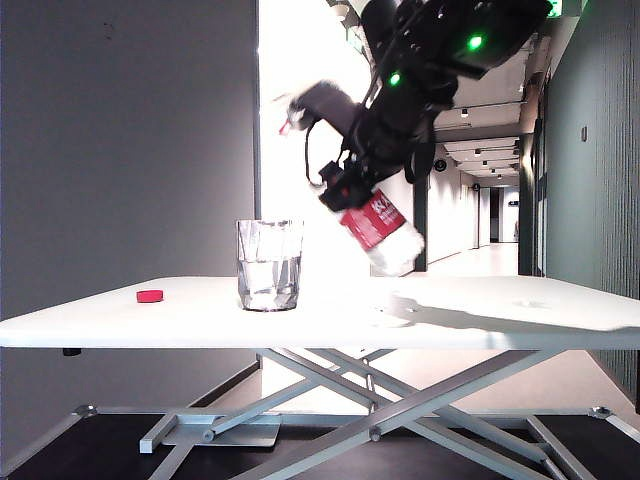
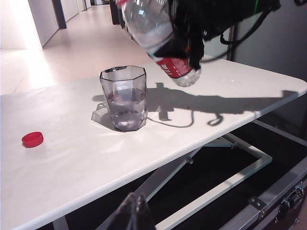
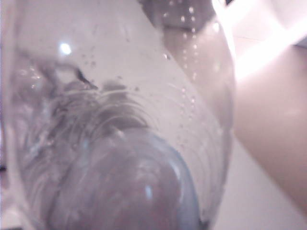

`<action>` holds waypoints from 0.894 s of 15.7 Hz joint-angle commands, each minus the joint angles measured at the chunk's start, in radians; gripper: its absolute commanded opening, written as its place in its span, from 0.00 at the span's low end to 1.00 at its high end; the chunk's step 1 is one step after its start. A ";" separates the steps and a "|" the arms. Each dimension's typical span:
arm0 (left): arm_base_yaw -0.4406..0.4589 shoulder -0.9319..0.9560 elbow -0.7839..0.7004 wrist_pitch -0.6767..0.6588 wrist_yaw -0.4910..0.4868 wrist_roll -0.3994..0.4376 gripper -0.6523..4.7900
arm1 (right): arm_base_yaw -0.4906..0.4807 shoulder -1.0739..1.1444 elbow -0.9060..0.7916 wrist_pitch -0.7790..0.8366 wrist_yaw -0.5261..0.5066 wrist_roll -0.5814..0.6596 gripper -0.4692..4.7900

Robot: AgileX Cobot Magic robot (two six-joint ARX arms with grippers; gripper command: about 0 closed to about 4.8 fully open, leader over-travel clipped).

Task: Pick up the mineral water bottle on the table and pour water into the mug until it's half full.

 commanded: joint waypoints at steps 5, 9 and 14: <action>0.000 0.000 0.002 0.002 0.004 0.007 0.11 | -0.190 -0.024 -0.068 0.270 -0.597 0.315 0.49; 0.000 0.000 0.002 0.002 0.004 0.019 0.11 | -0.271 -0.017 -0.200 0.510 -0.803 0.320 0.55; 0.000 0.000 0.002 0.001 0.005 0.018 0.11 | -0.310 0.055 -0.274 0.722 -0.851 0.469 0.55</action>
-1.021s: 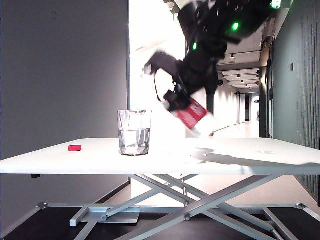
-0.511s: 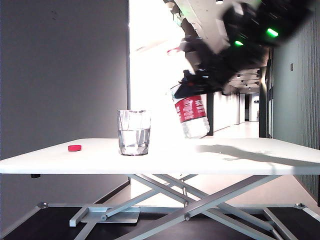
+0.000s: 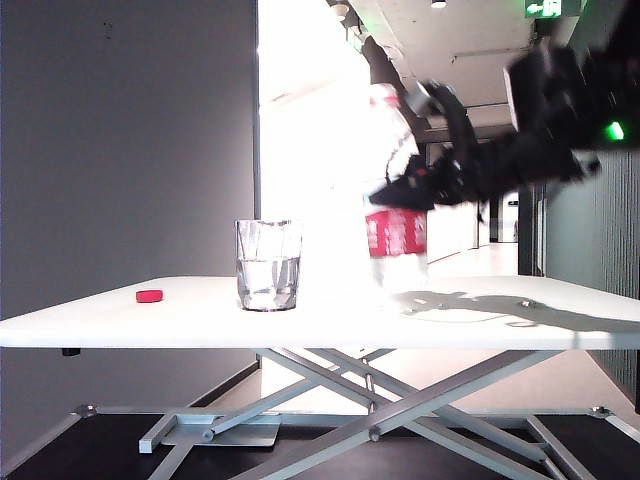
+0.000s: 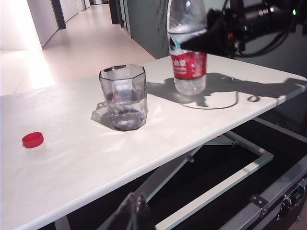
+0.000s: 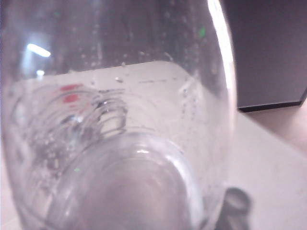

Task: Pick up the mineral water bottle on the table and pour water into the mug until it's half full.

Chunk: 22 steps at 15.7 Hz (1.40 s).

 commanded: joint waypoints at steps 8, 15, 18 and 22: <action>0.000 0.000 0.002 0.002 0.045 0.004 0.11 | -0.002 0.110 -0.021 0.277 -0.039 0.142 0.55; 0.000 0.000 0.002 0.002 0.045 0.011 0.11 | -0.001 0.110 -0.021 0.253 -0.083 0.142 0.76; 0.000 0.000 0.002 0.002 0.045 0.011 0.11 | -0.001 0.109 -0.021 0.239 -0.084 0.142 1.00; 0.000 0.000 0.002 0.002 0.046 0.011 0.11 | -0.002 0.109 -0.021 0.238 -0.151 0.143 1.00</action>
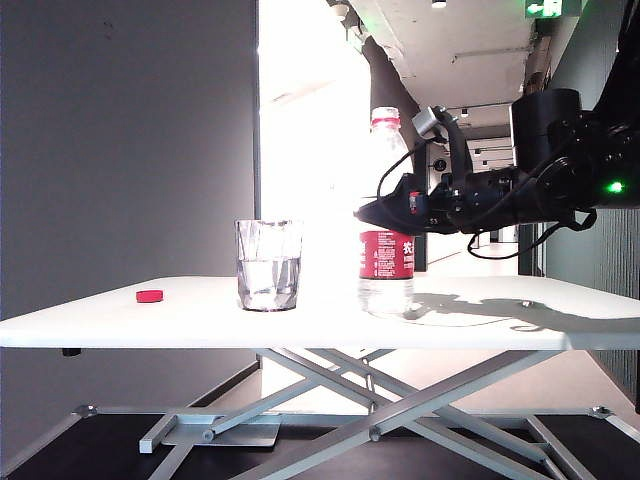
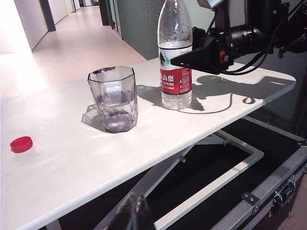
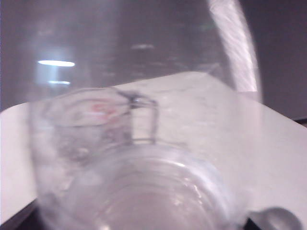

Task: Pick up the mineral water bottle on the table and pour water into the mug until it's half full.

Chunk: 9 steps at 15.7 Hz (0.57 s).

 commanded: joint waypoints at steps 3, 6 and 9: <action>0.000 0.001 0.002 0.000 0.013 0.003 0.11 | -0.031 -0.008 0.003 0.007 -0.079 0.017 1.00; 0.000 0.001 0.002 -0.001 0.013 0.007 0.11 | -0.084 -0.009 0.003 -0.015 -0.151 0.044 1.00; 0.000 0.001 0.002 -0.002 0.012 0.008 0.11 | -0.124 -0.010 0.003 -0.025 -0.255 0.044 1.00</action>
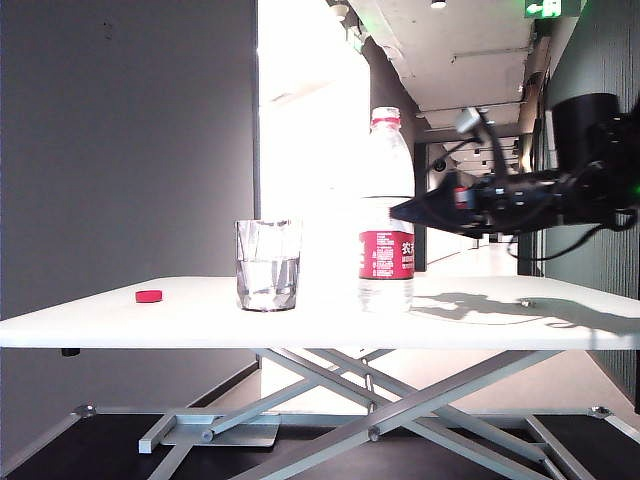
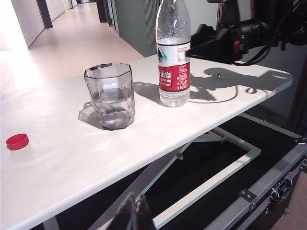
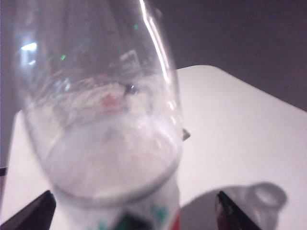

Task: Pick up the mineral water bottle on the table and pour water into the mug until it's half full.

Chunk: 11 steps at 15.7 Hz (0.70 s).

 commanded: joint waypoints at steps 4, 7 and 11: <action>0.000 0.000 0.002 0.012 0.006 0.008 0.11 | -0.070 -0.014 0.003 -0.015 -0.138 0.043 0.60; 0.000 0.000 0.002 0.012 0.006 0.007 0.11 | -0.110 -0.051 -0.015 -0.016 -0.168 0.185 0.07; 0.000 0.000 0.002 0.012 0.006 0.007 0.11 | -0.104 -0.266 -0.283 0.008 0.349 0.119 0.07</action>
